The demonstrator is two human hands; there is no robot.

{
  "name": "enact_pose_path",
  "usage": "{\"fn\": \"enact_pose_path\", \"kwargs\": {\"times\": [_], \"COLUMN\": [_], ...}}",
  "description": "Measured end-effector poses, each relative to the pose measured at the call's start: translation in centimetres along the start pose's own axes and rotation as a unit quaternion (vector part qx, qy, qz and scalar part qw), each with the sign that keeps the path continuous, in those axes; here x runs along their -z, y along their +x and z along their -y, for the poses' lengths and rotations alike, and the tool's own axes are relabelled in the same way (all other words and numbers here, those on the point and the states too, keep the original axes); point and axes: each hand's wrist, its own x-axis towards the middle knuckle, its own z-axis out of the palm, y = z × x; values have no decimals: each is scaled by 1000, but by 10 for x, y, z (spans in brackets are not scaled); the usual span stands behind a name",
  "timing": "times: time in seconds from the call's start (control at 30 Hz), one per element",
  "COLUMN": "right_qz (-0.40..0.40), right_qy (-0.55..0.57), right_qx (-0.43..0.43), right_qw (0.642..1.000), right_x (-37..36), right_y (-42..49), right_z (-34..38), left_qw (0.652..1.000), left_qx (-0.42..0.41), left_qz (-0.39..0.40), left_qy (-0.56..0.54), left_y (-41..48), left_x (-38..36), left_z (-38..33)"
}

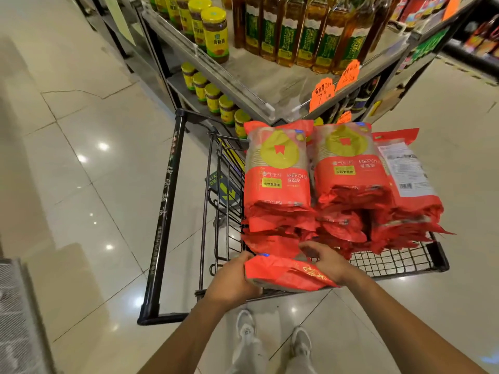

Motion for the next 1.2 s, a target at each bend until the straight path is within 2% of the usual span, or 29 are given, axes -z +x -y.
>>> {"fn": "enact_pose_path", "kwargs": {"times": [0.13, 0.27, 0.37, 0.43, 0.53, 0.63, 0.73, 0.83, 0.93, 1.07, 1.2], "right_qz": [-5, -50, -72, -97, -116, -63, -10, -17, -21, 9, 5], "right_qy": [-151, -258, -354, -381, -395, -384, -342, -348, -382, -431, -394], "right_qx": [52, 93, 90, 116, 143, 133, 116, 137, 130, 91, 59], "right_qw": [987, 961, 928, 912, 900, 911, 933, 927, 915, 898, 917], "right_x": [10, 10, 10, 7, -2, -20, -36, -38, -40, -57, -68], "right_y": [-10, -12, -16, -18, -25, -34, -38, -36, -34, -28, -21], "right_z": [11, 16, 26, 35, 50, 63, 64, 65, 72, 65, 52], "left_qw": [997, 983, 978, 984, 987, 989, 992, 991, 994, 967, 949], "left_qx": [-56, -26, 9, 38, 48, 13, -19, -24, -50, -73, -79], "left_qz": [-3, 42, 55, 28, -64, -113, -103, -113, -83, -25, 8], "left_qy": [-54, -178, -199, -172, -143, -96, -64, -68, 59, 242, 306], "left_y": [-6, -11, -3, 1, 1, 0, 2, 2, 2, 6, 16], "left_x": [-2, 0, 2, 2, 1, 0, 0, 3, 2, -15, -29], "left_z": [-7, -10, -5, -3, -8, -13, -7, 5, 12, 3, -4]}}
